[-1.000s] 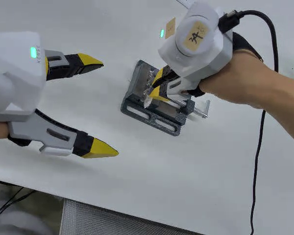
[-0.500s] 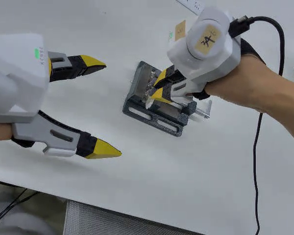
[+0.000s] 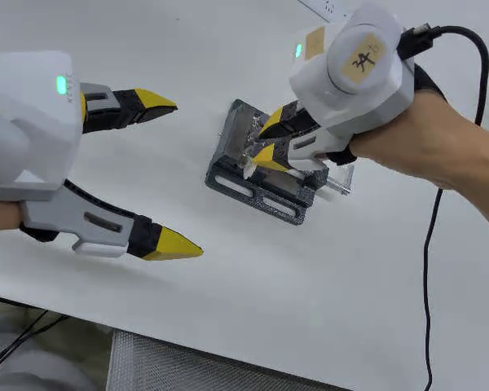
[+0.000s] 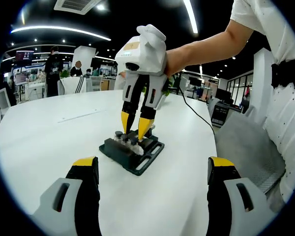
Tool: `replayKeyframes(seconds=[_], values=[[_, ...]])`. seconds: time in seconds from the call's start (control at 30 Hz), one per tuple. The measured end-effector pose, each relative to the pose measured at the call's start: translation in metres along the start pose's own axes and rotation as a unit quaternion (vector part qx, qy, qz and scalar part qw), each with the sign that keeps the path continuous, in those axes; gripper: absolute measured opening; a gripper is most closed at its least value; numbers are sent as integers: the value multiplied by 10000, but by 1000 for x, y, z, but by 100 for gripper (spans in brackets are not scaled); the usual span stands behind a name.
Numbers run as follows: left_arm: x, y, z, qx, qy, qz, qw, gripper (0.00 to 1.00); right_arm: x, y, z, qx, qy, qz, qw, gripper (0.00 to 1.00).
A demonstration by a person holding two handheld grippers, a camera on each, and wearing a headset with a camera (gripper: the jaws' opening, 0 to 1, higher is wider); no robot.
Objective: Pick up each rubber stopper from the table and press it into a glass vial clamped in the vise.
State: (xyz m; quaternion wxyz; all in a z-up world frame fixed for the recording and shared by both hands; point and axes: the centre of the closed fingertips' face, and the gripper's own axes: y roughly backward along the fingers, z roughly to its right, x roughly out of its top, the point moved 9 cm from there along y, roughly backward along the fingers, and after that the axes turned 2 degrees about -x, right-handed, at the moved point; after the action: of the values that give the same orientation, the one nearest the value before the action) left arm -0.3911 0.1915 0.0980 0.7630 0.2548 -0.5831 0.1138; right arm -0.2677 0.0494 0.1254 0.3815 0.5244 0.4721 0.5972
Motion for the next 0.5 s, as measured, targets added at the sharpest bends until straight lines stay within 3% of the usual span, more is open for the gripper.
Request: replayKeyframes(seconds=[0.2, 0.3, 0.5], values=[[-1, 0, 0, -16, 1, -10, 10000, 90, -2, 5, 0, 27, -148, 181, 9997, 4], [-1, -1, 0, -21, 6, -15, 10000, 89, -4, 3, -2, 59, -117, 148, 9998, 0], [-1, -2, 0, -50, 8, -6, 10000, 89, -7, -1, -4, 88, -132, 125, 9998, 0]])
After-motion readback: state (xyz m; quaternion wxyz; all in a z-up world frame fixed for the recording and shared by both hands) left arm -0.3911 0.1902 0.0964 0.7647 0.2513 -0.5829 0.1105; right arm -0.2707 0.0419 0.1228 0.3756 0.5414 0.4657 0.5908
